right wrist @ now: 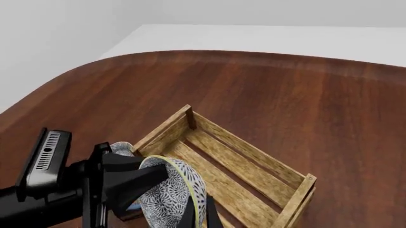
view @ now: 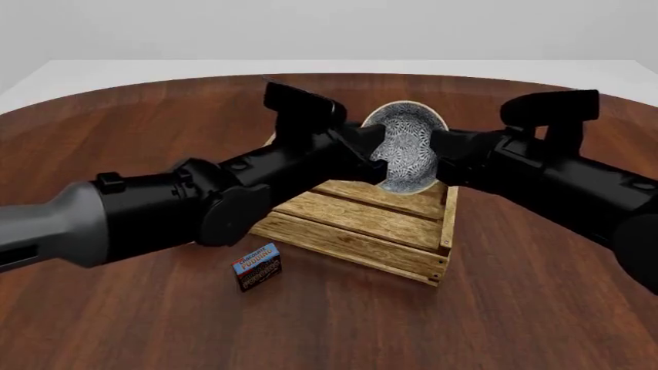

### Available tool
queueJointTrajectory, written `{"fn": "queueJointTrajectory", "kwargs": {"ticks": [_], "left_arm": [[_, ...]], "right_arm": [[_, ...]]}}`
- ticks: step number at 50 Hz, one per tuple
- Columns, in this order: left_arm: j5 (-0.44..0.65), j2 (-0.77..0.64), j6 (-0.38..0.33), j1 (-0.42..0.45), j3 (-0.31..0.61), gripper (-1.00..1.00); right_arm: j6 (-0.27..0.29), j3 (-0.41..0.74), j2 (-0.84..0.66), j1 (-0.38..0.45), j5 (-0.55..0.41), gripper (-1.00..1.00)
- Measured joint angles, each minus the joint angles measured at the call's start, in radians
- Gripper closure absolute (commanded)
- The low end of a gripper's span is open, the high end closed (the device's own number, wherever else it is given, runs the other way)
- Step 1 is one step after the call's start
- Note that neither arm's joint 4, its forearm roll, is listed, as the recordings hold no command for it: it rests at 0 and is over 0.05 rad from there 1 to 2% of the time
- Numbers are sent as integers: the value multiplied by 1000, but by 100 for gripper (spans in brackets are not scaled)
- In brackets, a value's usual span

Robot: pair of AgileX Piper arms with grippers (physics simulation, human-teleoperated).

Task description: Stack the right bowl on the left bowl and place them in the tray.

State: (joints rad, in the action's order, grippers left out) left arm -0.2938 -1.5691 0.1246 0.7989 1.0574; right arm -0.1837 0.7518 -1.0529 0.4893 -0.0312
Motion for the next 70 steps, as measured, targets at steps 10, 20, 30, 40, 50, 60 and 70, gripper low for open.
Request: {"fn": "queueJointTrajectory", "kwargs": {"ticks": [10, 20, 30, 40, 50, 60, 70], "left_arm": [[-3, 8, -16, -14, -12, 100], [-1, 8, -42, -39, -10, 100], [6, 5, -65, -74, 6, 100], [10, 19, -91, -130, 7, 100], [21, 55, -112, -179, -8, 100], [43, 105, -159, -225, -38, 100], [87, 183, -208, -244, -83, 100]], "right_arm": [[-3, 4, 9, -4, -3, -100], [-9, 8, 15, -10, -7, -100], [-12, 9, 22, -13, -10, -100], [-11, 10, 35, -16, -16, -100], [-10, 10, 51, -21, -24, -100], [-7, 9, 65, -18, -30, -100], [-3, 9, 68, -15, -34, -100]]}}
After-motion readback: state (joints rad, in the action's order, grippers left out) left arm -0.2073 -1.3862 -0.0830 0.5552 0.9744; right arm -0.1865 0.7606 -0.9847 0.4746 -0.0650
